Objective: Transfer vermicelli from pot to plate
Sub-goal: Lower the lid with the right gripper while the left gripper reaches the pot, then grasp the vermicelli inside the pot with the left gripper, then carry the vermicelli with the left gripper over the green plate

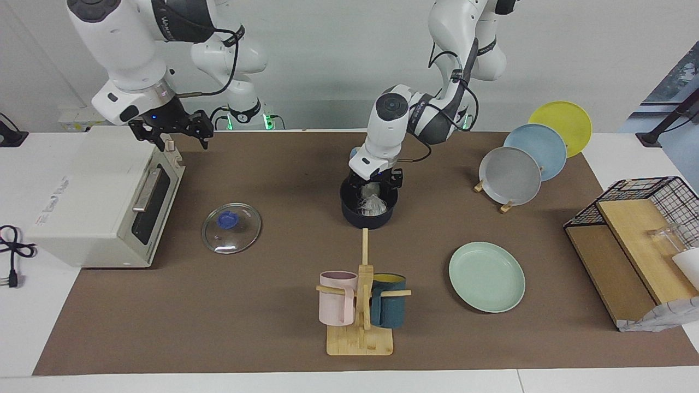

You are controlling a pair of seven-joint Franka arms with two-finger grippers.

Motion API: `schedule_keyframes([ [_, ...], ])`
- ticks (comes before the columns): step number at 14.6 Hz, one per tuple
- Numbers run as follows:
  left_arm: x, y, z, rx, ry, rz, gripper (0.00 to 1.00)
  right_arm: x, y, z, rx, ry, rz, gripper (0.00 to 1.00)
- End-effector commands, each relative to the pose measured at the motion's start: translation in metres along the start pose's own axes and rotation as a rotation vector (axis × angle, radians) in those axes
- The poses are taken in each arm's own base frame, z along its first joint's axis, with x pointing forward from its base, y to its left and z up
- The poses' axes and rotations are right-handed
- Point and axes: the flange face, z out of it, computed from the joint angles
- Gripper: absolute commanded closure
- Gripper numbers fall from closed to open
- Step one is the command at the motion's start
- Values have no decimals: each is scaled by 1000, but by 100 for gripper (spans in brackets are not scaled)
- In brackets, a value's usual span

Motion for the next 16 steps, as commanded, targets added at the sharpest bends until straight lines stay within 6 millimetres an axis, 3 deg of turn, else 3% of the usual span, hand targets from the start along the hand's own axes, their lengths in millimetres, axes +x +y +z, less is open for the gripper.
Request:
schedule_keyframes([
  [1, -1, 3, 18, -7, 2, -21, 0, 4, -4, -1, 11, 5, 3, 0],
  [5, 1, 8, 33, -10, 5, -22, 2, 5, 2, 2, 18, -10, 13, 0],
  [6, 1, 8, 34, -10, 5, -21, 22, 4, 3, 2, 20, -11, 17, 0],
  [8, 2, 8, 33, -10, 5, -18, 84, 3, 4, 0, 17, -7, 24, 0],
  [9, 3, 7, 32, -10, 7, -12, 100, 3, 5, 0, 17, -7, 27, 0],
  [13, 10, 5, 21, -17, 16, -21, 100, 2, 7, -5, 20, 8, 30, 0],
  [16, 19, -3, -26, -16, 12, -32, 100, -6, -1, -15, 19, 27, 13, 0],
])
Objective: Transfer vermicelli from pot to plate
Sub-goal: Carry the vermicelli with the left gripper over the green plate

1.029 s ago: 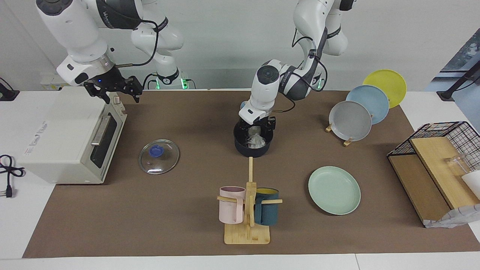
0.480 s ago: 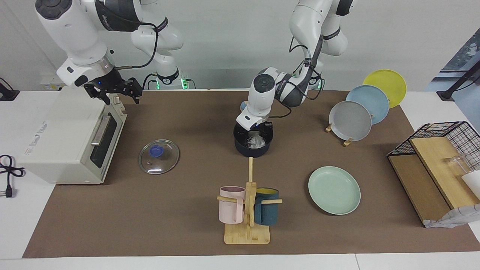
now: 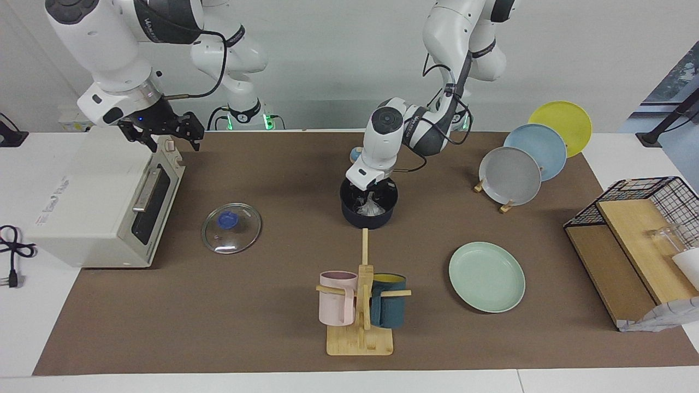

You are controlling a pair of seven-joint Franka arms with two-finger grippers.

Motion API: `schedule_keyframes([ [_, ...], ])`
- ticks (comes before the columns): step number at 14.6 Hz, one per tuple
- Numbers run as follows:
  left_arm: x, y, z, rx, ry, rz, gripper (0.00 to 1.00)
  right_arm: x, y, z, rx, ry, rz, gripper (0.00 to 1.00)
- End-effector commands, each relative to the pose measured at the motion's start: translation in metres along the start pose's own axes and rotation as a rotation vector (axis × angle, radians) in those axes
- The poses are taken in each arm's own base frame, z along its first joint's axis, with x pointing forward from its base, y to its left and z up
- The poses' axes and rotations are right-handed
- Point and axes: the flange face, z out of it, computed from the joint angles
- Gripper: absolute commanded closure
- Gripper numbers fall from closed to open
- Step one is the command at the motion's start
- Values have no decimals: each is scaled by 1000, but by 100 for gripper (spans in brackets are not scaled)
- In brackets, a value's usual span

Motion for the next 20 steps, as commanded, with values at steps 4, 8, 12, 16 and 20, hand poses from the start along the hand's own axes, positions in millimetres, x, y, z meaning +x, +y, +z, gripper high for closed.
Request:
schedule_keyframes([
  [4, 23, -26, -137, -5, -65, -24, 100, -9, -11, -15, 14, 28, -1, 0],
  [8, 71, -120, -226, -78, -68, -58, 100, -9, 6, -14, 19, 31, 29, 0],
  [12, 116, -227, -223, -113, 20, -56, 100, -9, 5, -14, 17, 29, 26, 0],
  [16, 159, -294, -160, -105, 61, 6, 100, -8, 1, -15, 16, 32, 17, 0],
  [20, 182, -312, -88, -53, 75, 48, 100, -8, 1, -15, 16, 32, 17, 0],
])
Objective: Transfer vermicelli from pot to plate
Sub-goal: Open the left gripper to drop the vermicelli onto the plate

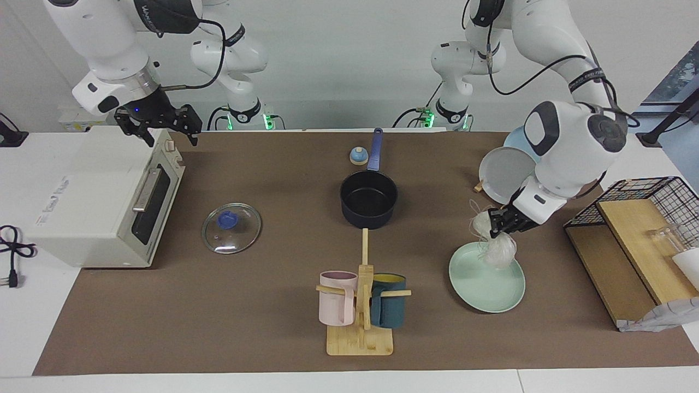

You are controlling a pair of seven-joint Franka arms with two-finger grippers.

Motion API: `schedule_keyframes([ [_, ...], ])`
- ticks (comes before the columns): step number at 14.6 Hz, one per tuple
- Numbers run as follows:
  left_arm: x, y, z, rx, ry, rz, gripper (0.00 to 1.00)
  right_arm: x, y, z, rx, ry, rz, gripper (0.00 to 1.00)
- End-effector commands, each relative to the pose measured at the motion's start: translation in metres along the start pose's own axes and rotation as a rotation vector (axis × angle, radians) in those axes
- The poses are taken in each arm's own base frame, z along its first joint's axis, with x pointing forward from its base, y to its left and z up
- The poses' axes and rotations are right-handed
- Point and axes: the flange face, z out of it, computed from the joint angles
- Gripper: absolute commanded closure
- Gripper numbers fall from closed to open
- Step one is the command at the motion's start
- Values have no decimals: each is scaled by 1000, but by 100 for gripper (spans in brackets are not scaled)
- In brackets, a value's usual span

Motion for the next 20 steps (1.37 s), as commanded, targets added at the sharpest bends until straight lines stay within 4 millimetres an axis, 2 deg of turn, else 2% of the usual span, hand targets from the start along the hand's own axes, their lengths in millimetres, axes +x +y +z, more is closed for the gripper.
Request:
schedule_keyframes([
  [1, 11, -6, 38, 30, 13, 48, 100, -1, -2, -3, 17, 8, 11, 0],
  [4, 9, -12, 57, 37, 22, 82, 100, -1, -4, -3, 16, 10, 8, 0],
  [7, 11, -9, 57, 38, 34, 89, 100, -1, -2, -3, 17, 11, 11, 0],
  [8, 11, -7, 55, 38, 35, 93, 58, 0, -3, -4, 17, 13, 11, 0],
  [9, 12, -4, 53, 37, 32, 95, 1, 0, -4, -4, 16, 13, 9, 0],
  [10, 12, -3, 51, 37, 33, 94, 0, 0, -5, -4, 16, 13, 8, 0],
  [13, 11, -1, 24, 41, 25, 90, 0, 1, -5, -4, 16, 22, 6, 0],
  [17, -10, -1, -52, 89, 22, 37, 0, 1, -5, -4, 16, 22, 6, 0],
  [20, -39, 4, -110, 121, 10, 7, 0, 1, -4, -4, 16, 22, 8, 0],
])
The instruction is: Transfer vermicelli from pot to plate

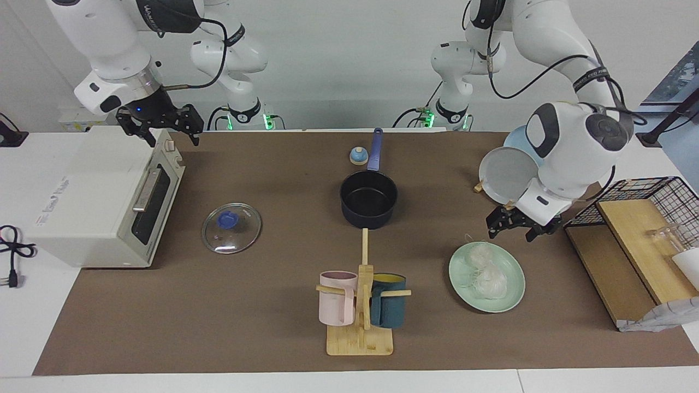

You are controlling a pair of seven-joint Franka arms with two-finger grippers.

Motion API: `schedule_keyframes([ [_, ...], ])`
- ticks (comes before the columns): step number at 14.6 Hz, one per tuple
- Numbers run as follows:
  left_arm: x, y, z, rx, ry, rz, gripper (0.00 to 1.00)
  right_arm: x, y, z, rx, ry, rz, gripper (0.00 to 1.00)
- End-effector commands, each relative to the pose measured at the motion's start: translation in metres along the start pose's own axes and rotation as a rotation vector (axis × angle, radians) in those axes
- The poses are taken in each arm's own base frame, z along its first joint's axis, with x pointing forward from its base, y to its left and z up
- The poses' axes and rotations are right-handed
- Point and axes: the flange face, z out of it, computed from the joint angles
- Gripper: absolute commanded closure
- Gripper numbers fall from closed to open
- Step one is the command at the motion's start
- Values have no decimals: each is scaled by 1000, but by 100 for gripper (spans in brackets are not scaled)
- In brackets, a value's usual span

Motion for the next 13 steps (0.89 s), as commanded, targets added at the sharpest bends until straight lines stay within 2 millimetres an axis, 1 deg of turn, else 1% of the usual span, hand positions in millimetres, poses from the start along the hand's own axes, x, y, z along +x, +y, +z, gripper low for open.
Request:
schedule_keyframes([
  [1, -33, 0, -56, 50, -4, -21, 0, 0, -1, -3, 16, 16, 14, 0],
  [3, -58, -1, -91, 56, -26, -27, 0, 0, -2, -3, 15, 12, 11, 0],
  [4, -68, -1, -103, 57, -36, -28, 0, 0, -2, -3, 15, 12, 11, 0],
  [5, -77, 1, -109, 58, -55, -29, 0, 0, -1, -3, 16, 12, 11, 0],
  [8, -103, 3, -120, 62, -86, -29, 0, 0, -1, -3, 14, 13, 11, 0],
  [9, -109, 4, -118, 63, -97, -30, 0, 0, -1, -3, 14, 13, 11, 0],
  [10, -115, 0, -121, 63, -110, -47, 0, 0, -1, -3, 14, 13, 11, 0],
  [13, -121, -3, -125, 63, -133, -57, 0, 0, 0, -3, 14, 13, 13, 0],
])
